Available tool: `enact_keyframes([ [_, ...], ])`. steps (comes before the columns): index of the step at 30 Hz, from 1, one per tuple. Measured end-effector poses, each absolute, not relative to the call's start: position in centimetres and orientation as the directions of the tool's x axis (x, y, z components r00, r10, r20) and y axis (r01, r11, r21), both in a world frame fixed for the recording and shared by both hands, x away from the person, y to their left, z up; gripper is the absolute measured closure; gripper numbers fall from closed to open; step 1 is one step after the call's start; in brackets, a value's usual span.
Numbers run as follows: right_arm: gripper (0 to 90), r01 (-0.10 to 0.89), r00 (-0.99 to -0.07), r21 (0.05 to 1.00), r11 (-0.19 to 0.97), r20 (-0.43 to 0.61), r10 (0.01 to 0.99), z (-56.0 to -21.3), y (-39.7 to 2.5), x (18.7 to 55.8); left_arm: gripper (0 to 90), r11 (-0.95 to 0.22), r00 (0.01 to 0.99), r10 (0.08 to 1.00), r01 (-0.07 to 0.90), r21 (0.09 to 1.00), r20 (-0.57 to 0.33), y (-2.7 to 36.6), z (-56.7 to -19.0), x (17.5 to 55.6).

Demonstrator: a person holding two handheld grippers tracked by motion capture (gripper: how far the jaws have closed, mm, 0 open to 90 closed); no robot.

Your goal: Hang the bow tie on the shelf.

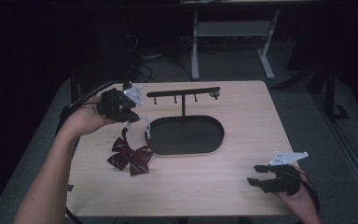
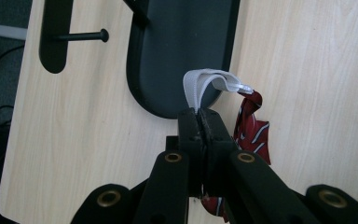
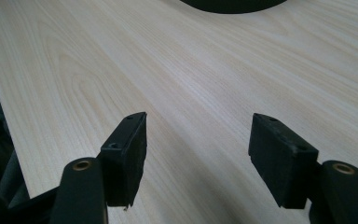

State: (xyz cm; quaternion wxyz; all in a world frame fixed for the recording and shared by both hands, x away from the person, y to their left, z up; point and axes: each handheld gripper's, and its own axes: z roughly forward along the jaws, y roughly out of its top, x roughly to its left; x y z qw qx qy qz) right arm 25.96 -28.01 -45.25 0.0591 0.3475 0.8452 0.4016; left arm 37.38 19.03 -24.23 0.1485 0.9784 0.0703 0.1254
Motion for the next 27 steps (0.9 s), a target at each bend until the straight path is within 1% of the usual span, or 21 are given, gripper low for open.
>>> enact_keyframes([
  [27, 36.5, 0.542, -0.752, 0.725, 0.426, 0.193, 0.630, -45.2, -28.1, 26.2, 88.8, -0.938, 0.951, 0.225, 0.152, 0.311, 0.212, 17.7, -23.1, 41.5],
])
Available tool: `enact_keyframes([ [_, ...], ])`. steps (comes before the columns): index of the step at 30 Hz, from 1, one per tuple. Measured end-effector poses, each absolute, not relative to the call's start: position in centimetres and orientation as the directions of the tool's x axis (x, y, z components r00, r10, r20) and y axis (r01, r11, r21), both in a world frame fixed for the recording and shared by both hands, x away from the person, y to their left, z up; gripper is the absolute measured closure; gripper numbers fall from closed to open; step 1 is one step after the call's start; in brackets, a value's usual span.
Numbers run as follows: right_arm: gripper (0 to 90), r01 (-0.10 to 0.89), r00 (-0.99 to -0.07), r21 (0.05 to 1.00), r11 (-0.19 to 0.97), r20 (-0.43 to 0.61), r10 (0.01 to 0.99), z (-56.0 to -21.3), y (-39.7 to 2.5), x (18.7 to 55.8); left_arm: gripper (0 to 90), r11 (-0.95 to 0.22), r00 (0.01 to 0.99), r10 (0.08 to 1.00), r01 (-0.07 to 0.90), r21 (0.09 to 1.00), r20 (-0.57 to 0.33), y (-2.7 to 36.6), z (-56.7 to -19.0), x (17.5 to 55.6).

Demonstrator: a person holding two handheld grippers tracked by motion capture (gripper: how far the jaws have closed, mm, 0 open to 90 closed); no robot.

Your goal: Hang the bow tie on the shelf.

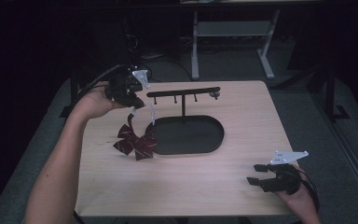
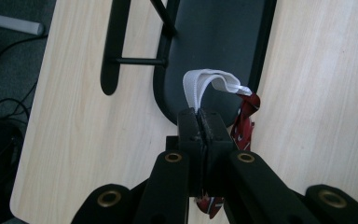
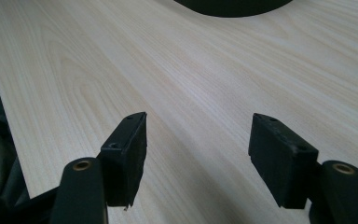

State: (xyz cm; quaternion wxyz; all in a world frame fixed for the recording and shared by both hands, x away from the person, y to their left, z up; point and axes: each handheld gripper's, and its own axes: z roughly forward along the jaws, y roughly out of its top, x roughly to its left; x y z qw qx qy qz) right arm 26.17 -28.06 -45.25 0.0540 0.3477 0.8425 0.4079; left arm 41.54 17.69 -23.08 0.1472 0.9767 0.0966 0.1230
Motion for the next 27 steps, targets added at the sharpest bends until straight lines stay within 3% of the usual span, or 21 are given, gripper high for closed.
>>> enact_keyframes([
  [27, 36.5, 0.550, -0.751, 0.722, 0.420, 0.207, 0.628, -45.3, -28.1, 26.3, 88.7, -0.932, 0.947, 0.259, 0.192, 0.308, 0.193, 15.7, -22.9, 45.3],
])
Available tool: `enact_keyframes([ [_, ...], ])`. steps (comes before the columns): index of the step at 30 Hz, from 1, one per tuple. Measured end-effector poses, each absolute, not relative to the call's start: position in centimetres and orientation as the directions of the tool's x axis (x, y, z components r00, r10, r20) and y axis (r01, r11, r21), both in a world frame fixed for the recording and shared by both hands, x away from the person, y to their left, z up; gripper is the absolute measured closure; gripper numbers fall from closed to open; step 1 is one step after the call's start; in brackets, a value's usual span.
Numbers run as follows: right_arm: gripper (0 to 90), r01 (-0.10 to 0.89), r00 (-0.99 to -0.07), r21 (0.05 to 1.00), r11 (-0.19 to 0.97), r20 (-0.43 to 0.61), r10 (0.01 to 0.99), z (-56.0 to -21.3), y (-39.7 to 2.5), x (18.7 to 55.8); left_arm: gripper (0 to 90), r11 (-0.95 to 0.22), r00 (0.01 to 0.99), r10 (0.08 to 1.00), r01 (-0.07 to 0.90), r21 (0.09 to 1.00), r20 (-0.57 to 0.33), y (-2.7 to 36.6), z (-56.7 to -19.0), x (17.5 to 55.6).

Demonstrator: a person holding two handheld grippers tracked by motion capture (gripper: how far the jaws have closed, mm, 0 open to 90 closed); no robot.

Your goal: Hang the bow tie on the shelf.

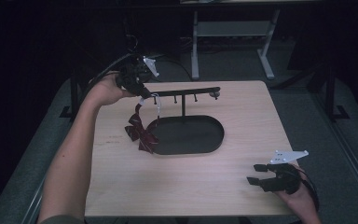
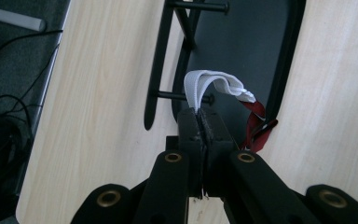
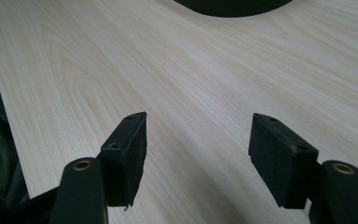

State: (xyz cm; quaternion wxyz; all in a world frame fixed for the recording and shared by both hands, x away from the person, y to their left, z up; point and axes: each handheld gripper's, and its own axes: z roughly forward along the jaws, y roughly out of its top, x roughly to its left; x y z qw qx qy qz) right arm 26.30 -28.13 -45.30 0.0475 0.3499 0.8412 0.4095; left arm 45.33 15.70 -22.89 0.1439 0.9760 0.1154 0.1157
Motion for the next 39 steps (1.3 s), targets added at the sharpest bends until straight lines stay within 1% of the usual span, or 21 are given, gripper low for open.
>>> enact_keyframes([
  [11, 36.5, 0.544, -0.754, 0.724, 0.424, 0.200, 0.626, -45.3, -28.2, 26.3, 88.3, -0.938, 0.942, 0.271, 0.212, 0.273, 0.199, 15.0, -23.9, 46.6],
  [27, 36.5, 0.545, -0.754, 0.724, 0.423, 0.204, 0.624, -45.2, -28.2, 26.3, 87.5, -0.943, 0.936, 0.287, 0.239, 0.230, 0.204, 15.1, -24.7, 47.1],
  [31, 36.6, 0.546, -0.754, 0.724, 0.422, 0.204, 0.625, -45.2, -28.2, 26.3, 83.0, -0.943, 0.933, 0.292, 0.244, 0.226, 0.209, 15.1, -24.7, 47.1],
  [39, 36.5, 0.546, -0.754, 0.723, 0.424, 0.203, 0.624, -45.2, -28.2, 26.3, 79.6, -0.941, 0.933, 0.296, 0.246, 0.234, 0.206, 15.3, -24.6, 46.9],
])
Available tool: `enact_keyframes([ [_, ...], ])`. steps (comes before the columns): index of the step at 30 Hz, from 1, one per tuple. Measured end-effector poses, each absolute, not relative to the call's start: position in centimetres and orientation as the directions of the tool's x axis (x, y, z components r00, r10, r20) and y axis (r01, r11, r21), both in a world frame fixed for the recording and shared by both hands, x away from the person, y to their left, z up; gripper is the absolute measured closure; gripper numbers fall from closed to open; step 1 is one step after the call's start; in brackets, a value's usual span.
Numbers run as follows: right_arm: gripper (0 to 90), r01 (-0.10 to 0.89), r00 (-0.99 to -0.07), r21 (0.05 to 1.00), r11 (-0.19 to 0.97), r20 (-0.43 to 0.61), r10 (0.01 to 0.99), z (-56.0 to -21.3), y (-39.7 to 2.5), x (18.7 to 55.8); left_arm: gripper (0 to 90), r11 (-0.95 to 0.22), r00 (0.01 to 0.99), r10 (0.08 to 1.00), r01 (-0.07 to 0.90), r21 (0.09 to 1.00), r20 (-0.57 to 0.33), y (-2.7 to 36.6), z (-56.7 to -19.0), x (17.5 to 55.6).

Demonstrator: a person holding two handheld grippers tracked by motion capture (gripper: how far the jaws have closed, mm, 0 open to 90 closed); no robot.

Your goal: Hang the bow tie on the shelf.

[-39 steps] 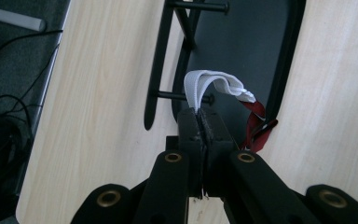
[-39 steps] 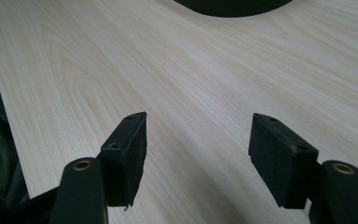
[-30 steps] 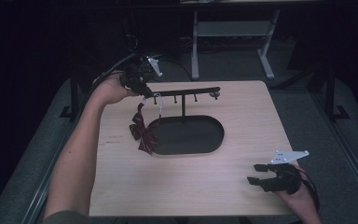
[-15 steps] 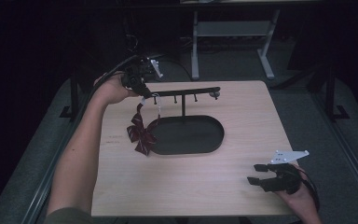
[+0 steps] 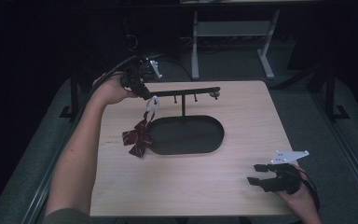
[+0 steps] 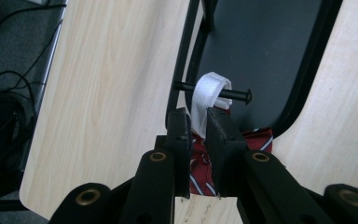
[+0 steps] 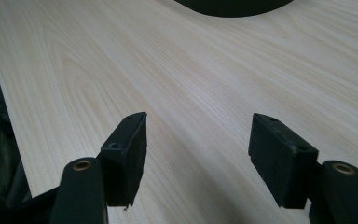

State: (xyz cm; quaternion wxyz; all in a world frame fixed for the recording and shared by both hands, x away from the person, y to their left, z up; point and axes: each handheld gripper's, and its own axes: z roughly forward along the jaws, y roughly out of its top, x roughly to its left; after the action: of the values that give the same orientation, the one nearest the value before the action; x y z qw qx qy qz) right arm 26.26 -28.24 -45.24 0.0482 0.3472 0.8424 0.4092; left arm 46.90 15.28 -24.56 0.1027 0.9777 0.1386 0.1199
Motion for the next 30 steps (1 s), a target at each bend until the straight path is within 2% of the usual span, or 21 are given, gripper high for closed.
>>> enact_keyframes([
  [9, 36.5, 0.549, -0.752, 0.721, 0.423, 0.206, 0.626, -45.2, -28.2, 26.2, 79.2, -0.944, 0.940, 0.280, 0.233, 0.234, 0.194, 15.5, -24.5, 46.2],
  [30, 36.5, 0.554, -0.751, 0.717, 0.424, 0.211, 0.625, -45.4, -28.3, 26.4, 77.2, -0.929, 0.935, 0.312, 0.265, 0.257, 0.167, 17.4, -24.8, 45.9],
])
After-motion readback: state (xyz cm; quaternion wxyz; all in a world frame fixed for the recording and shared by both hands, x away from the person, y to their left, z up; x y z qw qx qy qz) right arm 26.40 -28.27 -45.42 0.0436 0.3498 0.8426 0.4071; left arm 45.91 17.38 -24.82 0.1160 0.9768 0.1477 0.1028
